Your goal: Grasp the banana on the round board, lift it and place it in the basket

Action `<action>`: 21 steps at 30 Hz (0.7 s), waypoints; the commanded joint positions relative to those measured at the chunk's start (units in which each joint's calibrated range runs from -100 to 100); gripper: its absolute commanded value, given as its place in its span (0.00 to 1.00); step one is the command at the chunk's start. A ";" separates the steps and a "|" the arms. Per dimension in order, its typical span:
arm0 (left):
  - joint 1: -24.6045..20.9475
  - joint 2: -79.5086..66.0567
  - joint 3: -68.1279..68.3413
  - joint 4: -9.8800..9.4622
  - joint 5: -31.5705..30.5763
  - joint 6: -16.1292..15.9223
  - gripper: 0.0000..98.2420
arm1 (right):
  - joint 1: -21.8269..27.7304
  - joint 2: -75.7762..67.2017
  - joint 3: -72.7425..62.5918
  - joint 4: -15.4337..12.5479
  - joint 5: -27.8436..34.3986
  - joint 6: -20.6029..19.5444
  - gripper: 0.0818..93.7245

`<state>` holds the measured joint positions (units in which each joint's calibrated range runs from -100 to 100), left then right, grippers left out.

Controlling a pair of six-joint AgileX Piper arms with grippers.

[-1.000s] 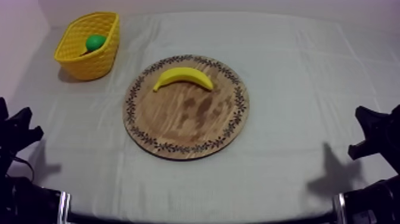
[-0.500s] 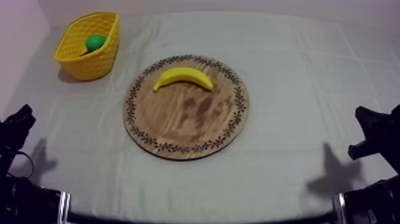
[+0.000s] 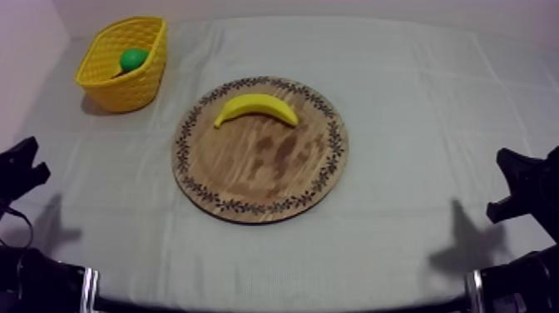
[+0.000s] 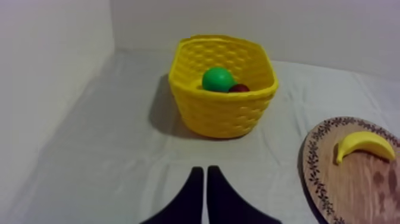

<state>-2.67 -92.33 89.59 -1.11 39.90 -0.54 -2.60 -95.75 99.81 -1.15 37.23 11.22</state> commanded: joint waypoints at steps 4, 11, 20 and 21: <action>1.10 10.18 -12.94 0.26 1.34 -0.52 0.00 | 0.00 0.00 -0.03 0.00 0.03 -0.01 0.00; 3.52 25.49 -30.96 0.18 8.53 -2.14 0.00 | 0.00 0.00 -0.03 0.00 0.03 -0.01 0.00; 7.29 45.63 -51.70 -1.35 13.36 -3.80 0.00 | 0.00 0.00 -0.03 0.00 0.03 -0.01 0.00; 7.69 47.61 -53.76 -1.35 13.54 -4.24 0.00 | 0.00 0.00 -0.03 0.00 0.03 -0.01 0.00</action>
<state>4.47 -52.45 44.15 -2.45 53.19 -3.76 -2.60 -95.75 99.81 -1.15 37.23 11.22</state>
